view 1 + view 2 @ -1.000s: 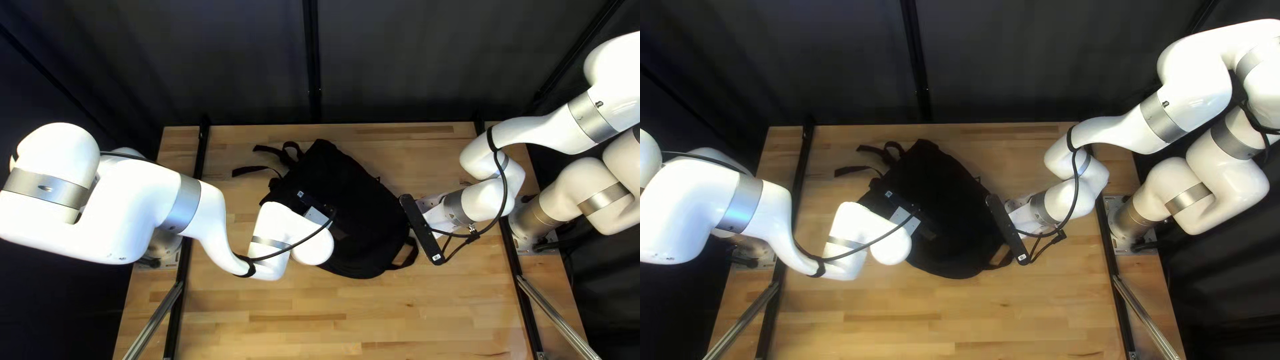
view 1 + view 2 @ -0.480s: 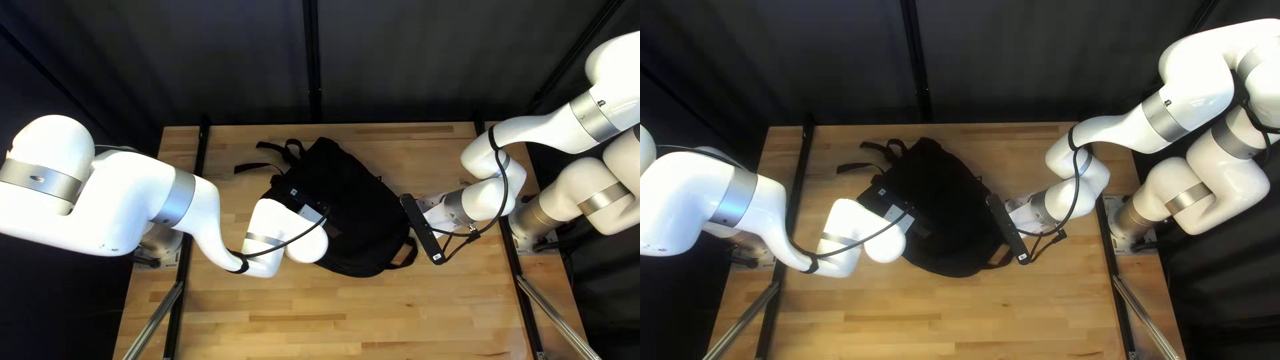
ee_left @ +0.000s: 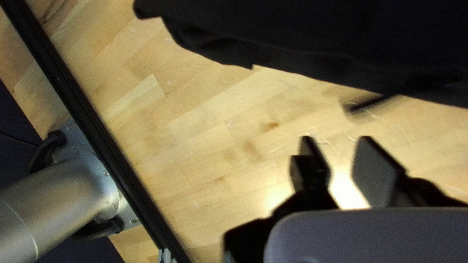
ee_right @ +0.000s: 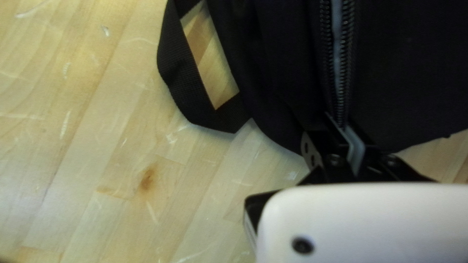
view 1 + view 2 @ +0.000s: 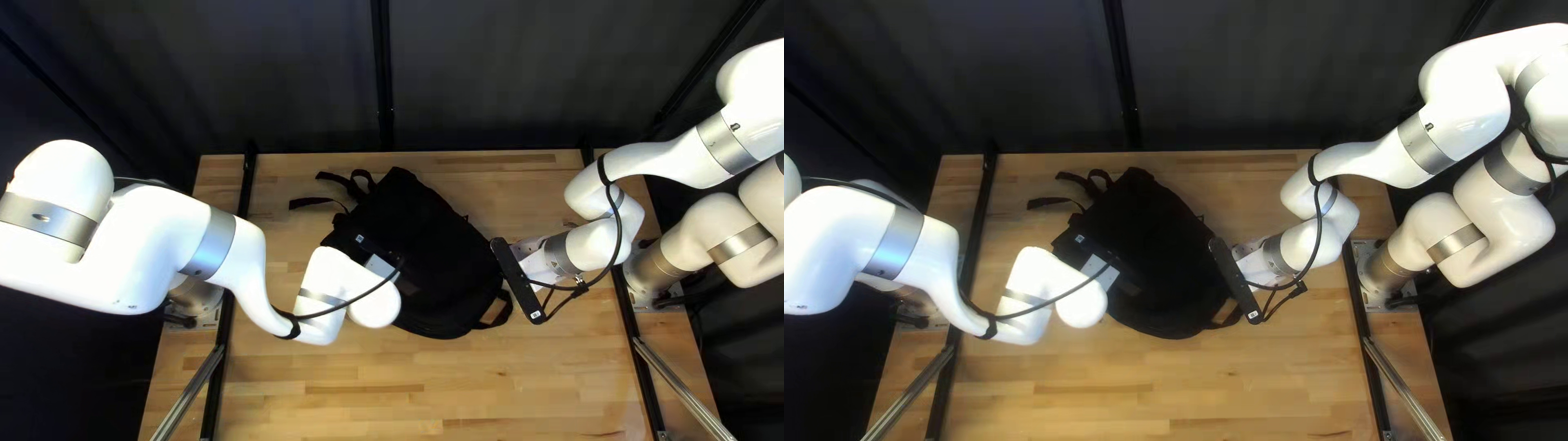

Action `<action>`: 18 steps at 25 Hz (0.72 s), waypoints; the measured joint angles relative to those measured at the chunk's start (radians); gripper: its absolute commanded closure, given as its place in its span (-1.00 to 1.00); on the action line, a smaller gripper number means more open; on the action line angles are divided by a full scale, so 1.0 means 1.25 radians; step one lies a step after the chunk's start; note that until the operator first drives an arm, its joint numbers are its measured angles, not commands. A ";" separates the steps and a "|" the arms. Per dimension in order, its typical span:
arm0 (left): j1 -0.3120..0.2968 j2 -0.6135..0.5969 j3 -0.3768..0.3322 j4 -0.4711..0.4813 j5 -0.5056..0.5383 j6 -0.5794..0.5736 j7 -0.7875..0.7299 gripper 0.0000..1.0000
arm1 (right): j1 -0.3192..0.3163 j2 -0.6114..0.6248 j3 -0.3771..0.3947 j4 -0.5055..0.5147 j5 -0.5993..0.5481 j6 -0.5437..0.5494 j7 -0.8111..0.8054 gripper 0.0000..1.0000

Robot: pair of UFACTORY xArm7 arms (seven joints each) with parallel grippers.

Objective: Remove a lunch box from a kids backpack

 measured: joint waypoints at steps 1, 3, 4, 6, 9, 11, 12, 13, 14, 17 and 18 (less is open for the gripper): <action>-0.004 0.006 -0.005 0.023 0.003 0.013 0.006 -1.00 | 0.000 0.003 0.000 0.001 -0.002 -0.002 0.001 1.00; -0.010 0.018 -0.014 0.063 0.008 0.033 0.018 -1.00 | 0.000 0.007 0.000 0.005 -0.003 -0.004 0.002 1.00; -0.013 0.027 -0.019 0.083 0.010 0.041 0.024 -1.00 | 0.001 0.009 0.000 0.006 -0.003 -0.005 0.002 0.97; -0.014 0.052 -0.027 0.123 0.012 0.050 0.039 -1.00 | 0.001 0.009 0.001 0.007 -0.003 -0.006 0.002 -0.93; -0.007 0.099 -0.040 0.177 0.008 0.046 0.071 -1.00 | -0.001 -0.003 0.001 0.002 -0.006 -0.004 0.003 -1.00; 0.000 0.119 -0.044 0.199 0.007 0.039 0.088 -1.00 | -0.002 -0.023 0.003 -0.006 -0.004 0.003 0.003 -1.00; 0.004 0.128 -0.046 0.210 0.007 0.036 0.097 -1.00 | -0.002 -0.037 0.005 -0.011 0.002 0.012 0.002 -1.00; 0.008 0.137 -0.048 0.222 0.007 0.034 0.108 -1.00 | 0.000 -0.054 0.007 -0.017 0.011 0.024 0.000 -1.00; 0.012 0.145 -0.050 0.233 0.007 0.032 0.119 -1.00 | 0.003 -0.074 0.011 -0.023 0.024 0.039 -0.003 -1.00; 0.025 0.171 -0.054 0.265 0.010 0.032 0.148 -1.00 | 0.015 -0.138 0.026 -0.039 0.075 0.099 -0.010 -1.00; 0.030 0.180 -0.055 0.275 0.010 0.032 0.157 -1.00 | 0.018 -0.157 0.031 -0.044 0.090 0.118 -0.010 -1.00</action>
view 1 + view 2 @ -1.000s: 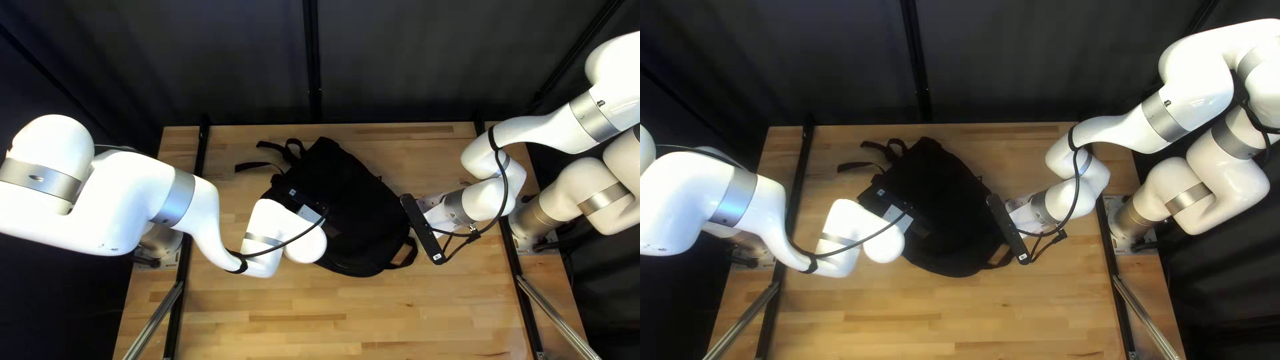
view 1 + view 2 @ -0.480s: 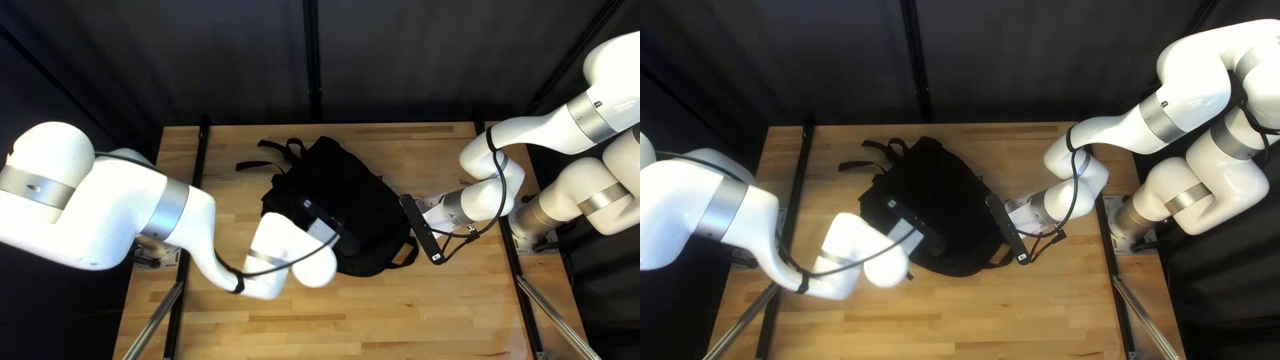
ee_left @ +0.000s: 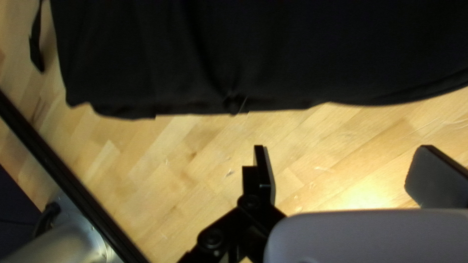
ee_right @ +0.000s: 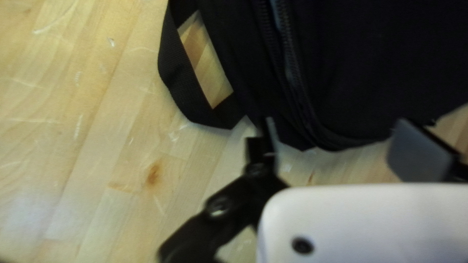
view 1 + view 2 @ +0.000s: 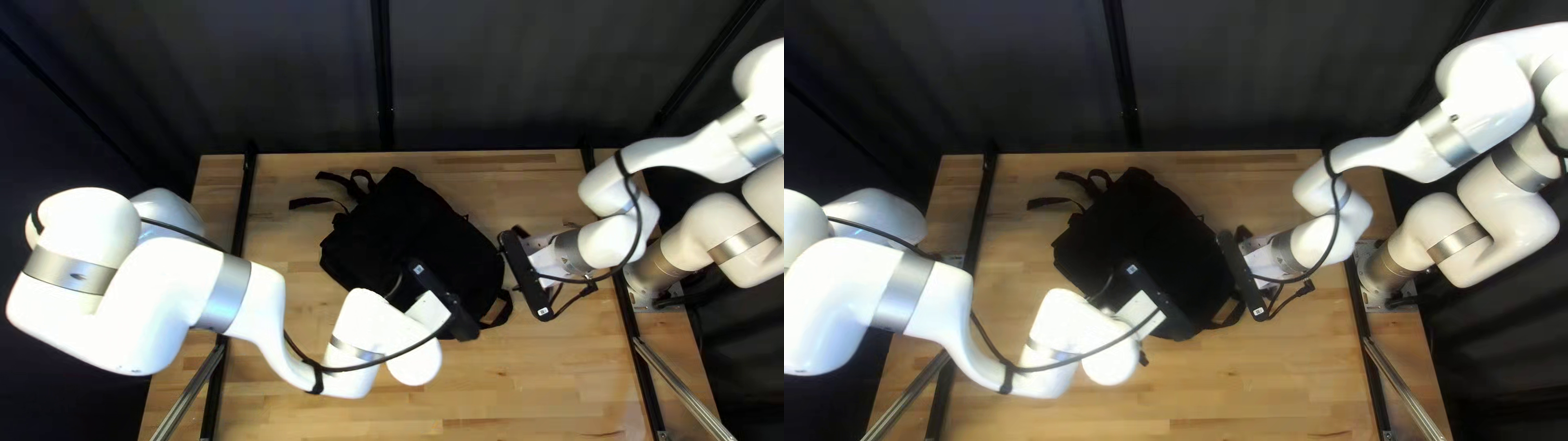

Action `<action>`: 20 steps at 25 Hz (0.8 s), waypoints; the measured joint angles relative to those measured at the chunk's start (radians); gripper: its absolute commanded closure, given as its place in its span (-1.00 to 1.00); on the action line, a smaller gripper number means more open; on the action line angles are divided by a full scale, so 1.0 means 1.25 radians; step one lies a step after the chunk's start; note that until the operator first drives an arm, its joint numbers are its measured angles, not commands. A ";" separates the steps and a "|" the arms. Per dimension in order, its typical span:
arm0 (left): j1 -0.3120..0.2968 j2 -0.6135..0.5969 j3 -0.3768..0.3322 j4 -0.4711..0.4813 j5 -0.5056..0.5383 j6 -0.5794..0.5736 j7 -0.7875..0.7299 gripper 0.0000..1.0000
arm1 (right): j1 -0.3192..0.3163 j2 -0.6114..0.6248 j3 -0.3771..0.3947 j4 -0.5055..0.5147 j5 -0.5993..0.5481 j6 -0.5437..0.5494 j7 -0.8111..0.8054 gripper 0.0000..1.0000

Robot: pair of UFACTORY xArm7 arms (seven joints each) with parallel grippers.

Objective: Remove a lunch box from a kids backpack

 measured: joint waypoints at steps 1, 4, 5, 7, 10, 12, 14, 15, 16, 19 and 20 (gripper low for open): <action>0.006 0.009 -0.002 0.010 -0.001 -0.001 0.009 -1.00 | 0.002 -0.016 0.005 -0.004 0.012 0.016 0.001 -1.00; 0.029 0.042 -0.010 0.040 -0.010 -0.011 0.041 -1.00 | 0.002 -0.055 0.013 -0.017 0.036 0.051 0.006 -1.00; 0.037 0.052 -0.013 0.051 -0.014 -0.015 0.050 -1.00 | 0.000 -0.065 0.014 -0.021 0.041 0.060 0.009 -1.00; 0.053 0.072 -0.019 0.072 -0.023 -0.022 0.069 -1.00 | -0.002 -0.073 0.016 -0.025 0.047 0.069 0.016 -1.00; 0.079 0.101 -0.029 0.105 -0.037 -0.032 0.097 -1.00 | -0.001 -0.069 0.018 -0.019 0.055 0.074 0.023 -1.00; 0.099 0.119 -0.035 0.126 -0.047 -0.039 0.118 -1.00 | 0.001 -0.064 0.018 -0.013 0.060 0.077 0.025 -1.00; 0.121 0.133 -0.042 0.142 -0.057 -0.046 0.141 -1.00 | 0.003 -0.063 0.020 -0.010 0.065 0.080 0.026 -1.00; 0.128 0.137 -0.044 0.146 -0.061 -0.049 0.150 -1.00 | 0.004 -0.063 0.020 -0.009 0.067 0.083 0.025 -1.00; 0.135 0.138 -0.045 0.149 -0.063 -0.051 0.159 -1.00 | 0.005 -0.064 0.020 -0.008 0.069 0.085 0.024 -1.00; 0.151 0.136 -0.045 0.144 -0.067 -0.054 0.181 -1.00 | 0.004 -0.070 0.019 -0.008 0.074 0.091 0.020 -1.00; 0.156 0.134 -0.044 0.137 -0.068 -0.057 0.186 -1.00 | 0.004 -0.073 0.019 -0.008 0.075 0.094 0.018 -1.00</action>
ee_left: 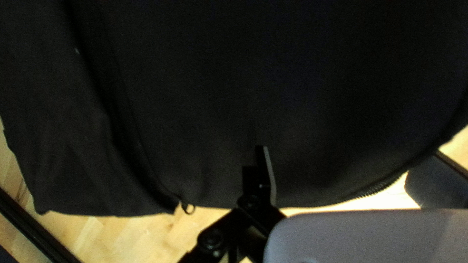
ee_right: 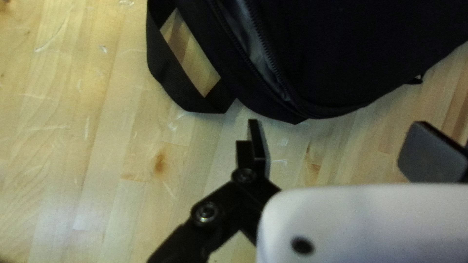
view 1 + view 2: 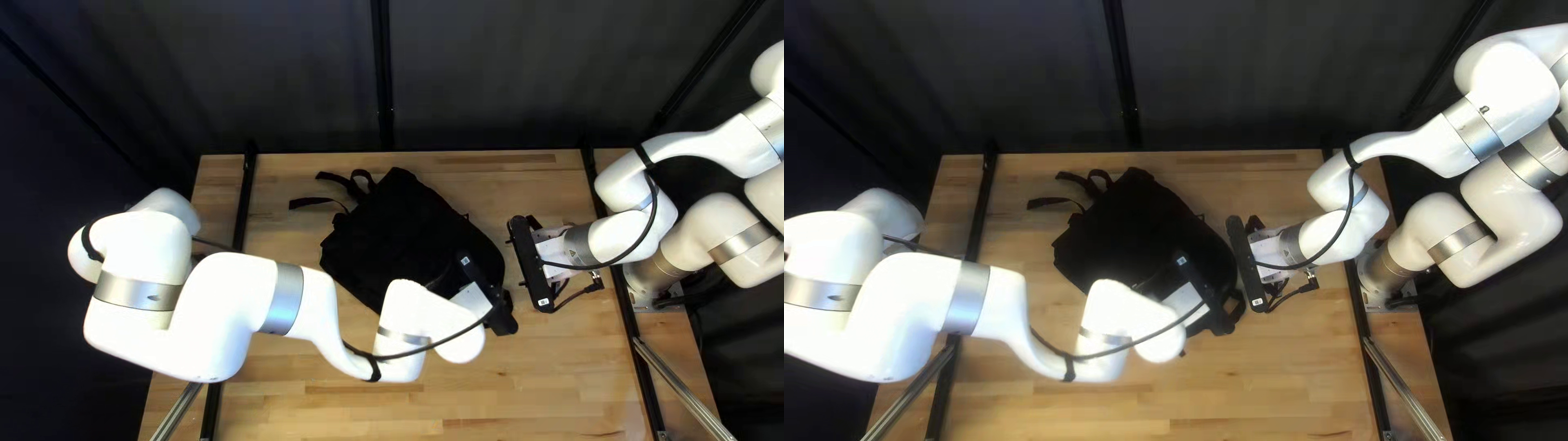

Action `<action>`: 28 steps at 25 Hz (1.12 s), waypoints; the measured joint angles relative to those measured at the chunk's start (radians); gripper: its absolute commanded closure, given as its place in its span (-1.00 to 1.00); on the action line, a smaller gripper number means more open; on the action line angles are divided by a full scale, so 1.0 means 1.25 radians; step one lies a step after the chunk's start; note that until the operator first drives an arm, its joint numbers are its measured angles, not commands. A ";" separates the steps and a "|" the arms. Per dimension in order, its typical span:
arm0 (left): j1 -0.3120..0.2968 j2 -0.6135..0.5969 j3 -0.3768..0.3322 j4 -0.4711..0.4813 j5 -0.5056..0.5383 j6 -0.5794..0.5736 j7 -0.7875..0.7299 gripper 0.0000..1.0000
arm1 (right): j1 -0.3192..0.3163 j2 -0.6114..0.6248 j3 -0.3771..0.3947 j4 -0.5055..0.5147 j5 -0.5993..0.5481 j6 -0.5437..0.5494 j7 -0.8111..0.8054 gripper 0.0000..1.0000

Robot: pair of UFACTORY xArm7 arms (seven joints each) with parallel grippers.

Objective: Remove a lunch box from a kids backpack

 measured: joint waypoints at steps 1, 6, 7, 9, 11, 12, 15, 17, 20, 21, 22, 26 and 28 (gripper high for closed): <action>0.003 -0.004 0.002 -0.008 0.000 -0.003 0.004 -1.00 | -0.001 -0.004 0.000 -0.001 0.001 0.003 -0.001 -1.00; -0.001 -0.037 0.016 -0.031 0.014 0.015 0.007 -1.00 | 0.001 -0.028 0.006 -0.005 0.014 0.028 -0.007 -1.00; -0.003 -0.043 0.019 -0.031 0.019 0.024 0.007 -1.00 | 0.001 -0.033 0.008 -0.006 0.017 0.034 -0.009 -1.00; -0.003 -0.050 0.025 -0.029 0.026 0.036 0.010 -1.00 | 0.003 -0.043 0.012 -0.007 0.022 0.044 -0.010 -1.00; -0.002 -0.055 0.029 -0.032 0.031 0.036 0.013 -1.00 | 0.003 -0.047 0.014 -0.008 0.023 0.048 -0.009 -1.00; -0.001 -0.058 0.032 -0.037 0.033 0.032 0.014 -1.00 | 0.003 -0.047 0.015 -0.009 0.023 0.049 -0.008 -1.00; -0.002 -0.073 0.040 -0.061 0.041 0.011 0.014 -1.00 | 0.003 -0.048 0.017 -0.010 0.025 0.051 -0.006 -1.00; -0.006 -0.090 0.047 -0.085 0.050 -0.009 0.011 1.00 | 0.004 -0.049 0.019 -0.010 0.026 0.053 -0.004 -1.00; -0.018 -0.125 0.061 -0.136 0.071 -0.054 0.002 1.00 | 0.005 -0.047 0.024 -0.011 0.024 0.052 0.003 -1.00; -0.022 -0.135 0.065 -0.150 0.078 -0.067 -0.002 1.00 | 0.005 -0.046 0.025 -0.012 0.023 0.051 0.006 -1.00; -0.027 -0.143 0.069 -0.161 0.084 -0.076 -0.005 1.00 | 0.005 -0.045 0.025 -0.012 0.021 0.049 0.007 -1.00; -0.044 -0.177 0.082 -0.197 0.112 -0.102 -0.019 1.00 | 0.002 -0.037 0.024 -0.012 0.014 0.039 0.016 -1.00; -0.056 -0.206 0.094 -0.232 0.137 -0.130 -0.036 1.00 | 0.004 -0.029 0.027 -0.008 0.012 0.033 0.023 -1.00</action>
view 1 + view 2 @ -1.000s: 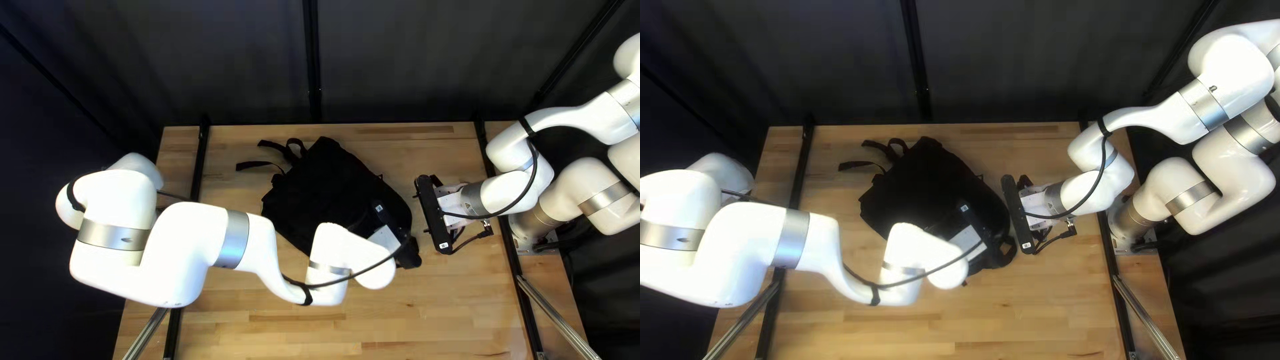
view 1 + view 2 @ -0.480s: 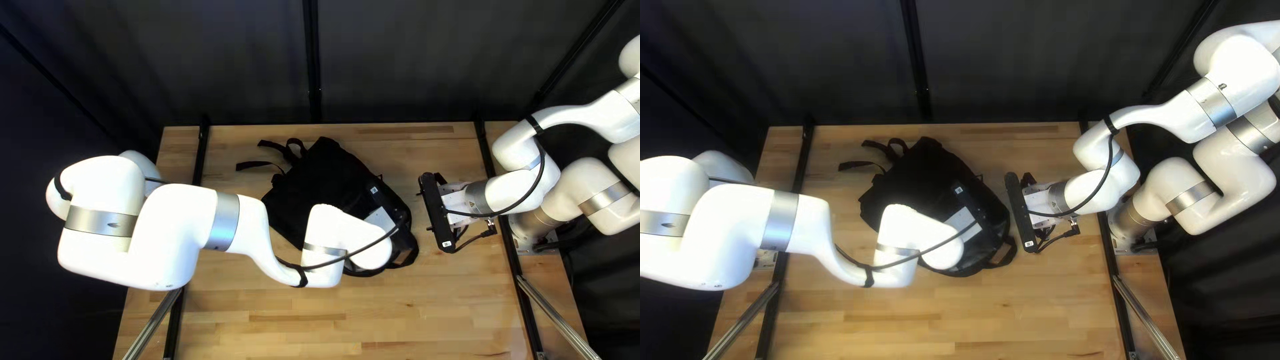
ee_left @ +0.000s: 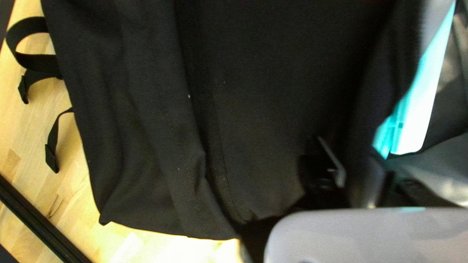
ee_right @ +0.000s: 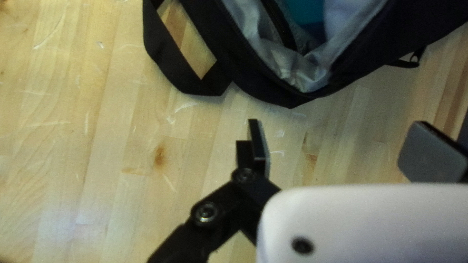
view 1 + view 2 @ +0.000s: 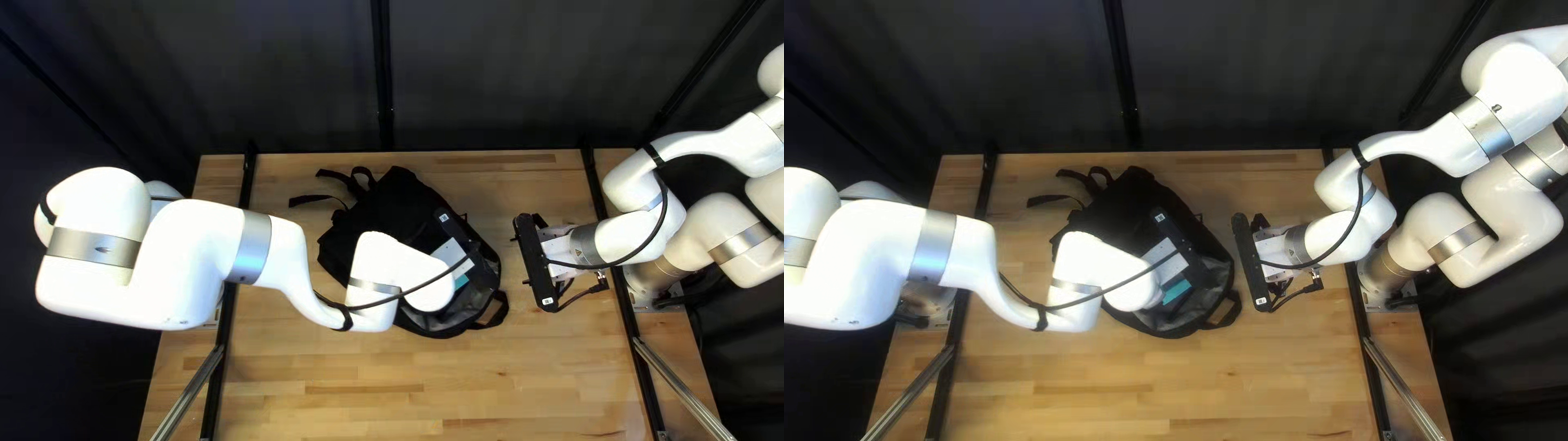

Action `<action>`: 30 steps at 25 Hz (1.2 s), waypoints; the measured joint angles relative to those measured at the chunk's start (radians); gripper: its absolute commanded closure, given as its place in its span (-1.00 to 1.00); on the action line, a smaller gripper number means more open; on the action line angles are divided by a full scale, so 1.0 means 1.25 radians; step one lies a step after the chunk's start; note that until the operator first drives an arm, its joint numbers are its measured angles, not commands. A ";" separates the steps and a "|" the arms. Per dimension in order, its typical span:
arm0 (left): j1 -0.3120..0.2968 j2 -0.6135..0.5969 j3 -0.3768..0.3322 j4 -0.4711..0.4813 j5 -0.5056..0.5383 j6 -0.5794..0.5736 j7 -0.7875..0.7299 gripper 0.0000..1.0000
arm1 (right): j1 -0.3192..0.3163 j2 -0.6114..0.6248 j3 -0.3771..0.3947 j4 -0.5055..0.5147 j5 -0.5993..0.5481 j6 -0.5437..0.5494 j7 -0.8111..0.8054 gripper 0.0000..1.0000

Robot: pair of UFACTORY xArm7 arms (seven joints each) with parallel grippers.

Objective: Remove a lunch box from a kids backpack

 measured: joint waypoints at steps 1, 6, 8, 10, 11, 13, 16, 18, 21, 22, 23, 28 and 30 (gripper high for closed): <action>-0.008 -0.019 0.008 -0.023 0.018 -0.020 -0.014 1.00 | 0.003 0.004 0.003 0.003 0.001 -0.001 0.004 -1.00; -0.049 -0.126 0.054 -0.148 0.144 -0.119 -0.135 1.00 | 0.032 0.036 0.030 0.044 0.018 0.010 0.015 -1.00; -0.060 -0.160 0.068 -0.178 0.190 -0.138 -0.183 1.00 | 0.043 0.061 0.039 0.070 0.023 0.015 0.014 -1.00; -0.066 -0.181 0.075 -0.195 0.221 -0.145 -0.217 1.00 | 0.054 0.089 0.045 0.099 0.028 0.021 0.004 -1.00; -0.069 -0.190 0.078 -0.202 0.234 -0.147 -0.231 1.00 | 0.060 0.101 0.048 0.113 0.032 0.026 -0.003 -1.00; -0.071 -0.206 0.083 -0.215 0.261 -0.152 -0.259 1.00 | 0.070 0.123 0.053 0.140 0.040 0.038 -0.019 -1.00; -0.074 -0.235 0.090 -0.245 0.312 -0.168 -0.315 1.00 | 0.083 0.153 0.062 0.175 0.049 0.058 -0.039 -1.00; -0.075 -0.257 0.092 -0.268 0.351 -0.181 -0.359 1.00 | 0.088 0.162 0.068 0.185 0.051 0.068 -0.045 -1.00; -0.072 -0.295 0.093 -0.308 0.424 -0.202 -0.440 1.00 | 0.093 0.166 0.075 0.189 0.054 0.081 -0.045 -1.00; -0.068 -0.309 0.093 -0.321 0.449 -0.208 -0.469 1.00 | 0.095 0.166 0.078 0.191 0.056 0.087 -0.045 -1.00; -0.064 -0.322 0.093 -0.333 0.472 -0.214 -0.497 1.00 | 0.096 0.166 0.080 0.192 0.057 0.091 -0.045 -1.00; -0.043 -0.367 0.090 -0.373 0.551 -0.246 -0.616 1.00 | 0.097 0.171 0.084 0.196 0.058 0.099 -0.042 -1.00; -0.035 -0.372 0.091 -0.381 0.569 -0.263 -0.652 1.00 | 0.095 0.179 0.084 0.200 0.053 0.096 -0.039 -1.00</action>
